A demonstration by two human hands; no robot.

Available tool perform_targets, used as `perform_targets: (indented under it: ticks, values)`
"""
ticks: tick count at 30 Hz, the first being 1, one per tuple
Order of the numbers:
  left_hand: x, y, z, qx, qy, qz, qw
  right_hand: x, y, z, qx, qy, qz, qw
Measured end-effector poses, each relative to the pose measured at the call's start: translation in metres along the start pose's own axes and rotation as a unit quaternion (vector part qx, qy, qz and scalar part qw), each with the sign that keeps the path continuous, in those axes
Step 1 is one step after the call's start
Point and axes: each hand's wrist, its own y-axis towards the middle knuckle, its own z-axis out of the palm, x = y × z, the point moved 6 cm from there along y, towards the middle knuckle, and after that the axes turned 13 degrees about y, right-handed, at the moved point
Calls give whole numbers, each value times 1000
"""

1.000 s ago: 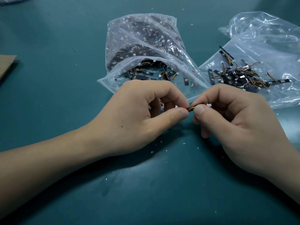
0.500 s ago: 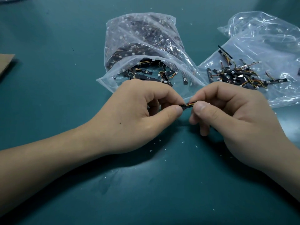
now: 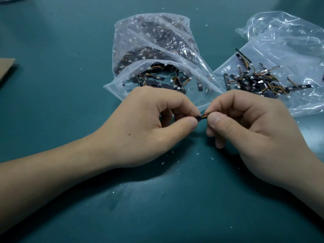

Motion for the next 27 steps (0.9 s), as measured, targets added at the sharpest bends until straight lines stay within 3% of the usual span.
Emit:
perform_targets:
  ticks: [22, 27]
  values:
    - [-3, 0, -1, 1, -12, 0, 1000, 3, -3, 1, 6, -35, -3, 999]
    - [-3, 0, -3, 2, -39, -3, 999, 6, -3, 7, 50, -110, -25, 992]
